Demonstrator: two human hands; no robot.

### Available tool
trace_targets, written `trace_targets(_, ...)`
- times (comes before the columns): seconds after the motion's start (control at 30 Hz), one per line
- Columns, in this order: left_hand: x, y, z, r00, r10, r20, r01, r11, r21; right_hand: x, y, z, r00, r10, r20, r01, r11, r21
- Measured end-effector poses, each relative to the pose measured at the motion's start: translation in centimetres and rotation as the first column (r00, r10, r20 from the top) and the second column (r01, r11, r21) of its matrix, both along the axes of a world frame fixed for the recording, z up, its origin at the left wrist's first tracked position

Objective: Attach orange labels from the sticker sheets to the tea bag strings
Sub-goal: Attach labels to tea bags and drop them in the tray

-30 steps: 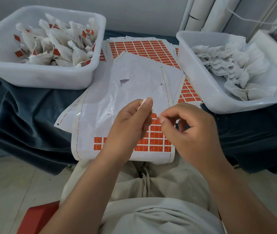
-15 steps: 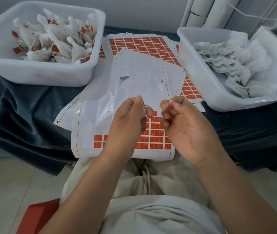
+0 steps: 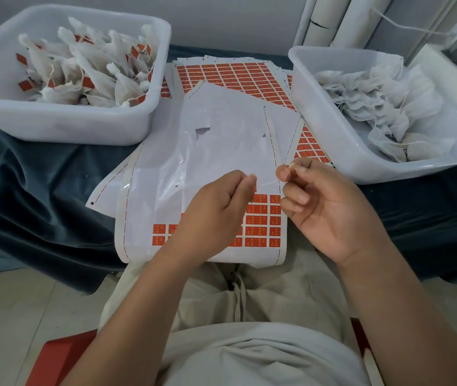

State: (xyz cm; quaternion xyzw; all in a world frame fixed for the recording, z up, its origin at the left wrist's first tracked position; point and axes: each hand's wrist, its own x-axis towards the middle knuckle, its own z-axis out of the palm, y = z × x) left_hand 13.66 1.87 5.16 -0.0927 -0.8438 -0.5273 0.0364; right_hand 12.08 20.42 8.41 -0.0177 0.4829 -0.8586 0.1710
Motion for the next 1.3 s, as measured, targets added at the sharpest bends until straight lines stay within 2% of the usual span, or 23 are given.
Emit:
trace_targets(0.17, -0.5, -0.6, -0.7, 1.0, 0.023, 0.002, -0.023, 0.998, -0.065, -0.1, -0.1, -0.7, 1.0, 0.003, 0.028, -0.003, 1.0, -0.001)
trace_targets(0.23, -0.7, -0.9, -1.0, 0.999, 0.051, 0.015, -0.05, 0.997, -0.057, -0.4, -0.5, -1.4, 0.998, -0.065, 0.003, 0.064, 0.99, 0.129)
trace_targets(0.27, -0.8, -1.0, -1.1, 0.997, 0.075, 0.034, -0.073, 0.996, -0.047, -0.7, -0.4, -1.9, 0.991, -0.124, -0.047, 0.133, 0.942, 0.309)
trace_targets(0.3, -0.9, -0.9, -1.3, 0.993, 0.104, 0.056, -0.102, 0.994, -0.038, -1.0, -0.2, -2.3, 0.977, -0.176, -0.119, 0.213, 0.824, 0.525)
trace_targets(0.33, -1.0, -0.9, -1.5, 0.987, 0.142, 0.074, -0.14, 0.99, -0.036, -1.3, 0.2, -2.7, 0.961, -0.194, -0.195, 0.275, 0.659, 0.7)
trace_targets(0.37, -1.1, -0.8, -1.9, 0.979, 0.185, 0.079, -0.182, 0.982, -0.047, -1.7, 0.7, -3.1, 0.955, -0.176, -0.24, 0.297, 0.525, 0.797)
trace_targets(0.4, -1.2, -0.8, -2.1, 0.97, 0.229, 0.078, -0.224, 0.972, -0.073, -2.1, 1.3, -3.5, 0.959, -0.151, -0.241, 0.284, 0.447, 0.848)
trace_targets(0.43, -1.4, -0.7, -2.5, 0.962, 0.264, 0.065, -0.255, 0.96, -0.117, -2.4, 1.8, -3.8, 0.966, -0.147, -0.214, 0.257, 0.434, 0.864)
trace_targets(0.47, -1.5, -0.7, -2.9, 0.957, 0.286, 0.04, -0.276, 0.947, -0.165, -2.6, 2.3, -3.8, 0.972, -0.162, -0.173, 0.231, 0.49, 0.84)
trace_targets(0.5, -1.7, -0.7, -3.5, 0.956, 0.294, 0.007, -0.286, 0.934, -0.212, -2.8, 2.8, -3.7, 0.976, -0.182, -0.122, 0.208, 0.595, 0.776)
trace_targets(0.57, -1.9, -0.7, -4.4, 0.953, 0.297, -0.054, -0.3, 0.916, -0.266, -3.2, 3.6, -3.4, 0.984, -0.176, -0.009, 0.151, 0.815, 0.56)
trace_targets(0.6, -2.0, -0.7, -4.8, 0.959, 0.277, -0.06, -0.282, 0.91, -0.304, -3.4, 3.9, -3.3, 0.985, -0.165, 0.057, 0.123, 0.888, 0.442)
trace_targets(0.67, -2.0, -0.5, -5.4, 0.975, 0.219, -0.049, -0.22, 0.892, -0.396, -3.5, 4.5, -3.3, 0.97, -0.145, 0.194, 0.09, 0.959, 0.267)
trace_targets(0.8, -1.9, -0.6, -5.6, 0.979, 0.196, -0.065, -0.204, 0.878, -0.433, -3.4, 4.5, -3.7, 0.937, -0.116, 0.331, 0.077, 0.989, 0.126)
trace_targets(0.9, -1.8, -0.5, -5.4, 0.98, 0.185, -0.075, -0.199, 0.879, -0.433, -3.0, 3.7, -4.0, 0.949, 0.034, 0.314, -0.087, 0.984, 0.156)
trace_targets(0.97, -1.8, -0.4, -5.2, 0.98, 0.171, -0.1, -0.198, 0.875, -0.442, -2.6, 2.7, -4.3, 0.959, 0.131, 0.25, -0.217, 0.908, 0.358)
trace_targets(1.0, -1.8, -0.4, -5.2, 0.981, 0.164, -0.101, -0.192, 0.876, -0.443, -2.3, 2.0, -4.4, 0.964, 0.157, 0.214, -0.246, 0.832, 0.497)
trace_targets(1.07, -1.8, -0.3, -5.2, 0.984, 0.145, -0.102, -0.175, 0.885, -0.432, -1.7, 0.8, -4.7, 0.981, 0.15, 0.125, -0.193, 0.639, 0.744)
trace_targets(1.13, -1.7, -0.3, -5.0, 0.981, 0.137, -0.136, -0.181, 0.9, -0.397, -1.3, 0.0, -4.9, 0.993, 0.114, 0.017, -0.077, 0.548, 0.833)
trace_targets(1.17, -1.6, -0.3, -4.8, 0.976, 0.138, -0.166, -0.192, 0.909, -0.371, -1.1, -0.3, -5.0, 0.995, 0.095, -0.001, -0.055, 0.582, 0.811)
trace_targets(1.2, -1.4, -0.3, -4.6, 0.968, 0.144, -0.204, -0.208, 0.916, -0.343, -0.8, -0.5, -5.0, 0.997, 0.07, 0.015, -0.059, 0.675, 0.736)
trace_targets(1.27, -0.9, -0.5, -3.7, 0.944, 0.166, -0.284, -0.249, 0.924, -0.291, -0.5, -0.7, -4.8, 0.996, 0.005, 0.091, -0.051, 0.86, 0.507)
trace_targets(1.3, -0.8, -0.5, -3.4, 0.926, 0.18, -0.331, -0.277, 0.921, -0.274, -0.4, -0.8, -4.7, 0.992, -0.033, 0.125, -0.022, 0.909, 0.416)
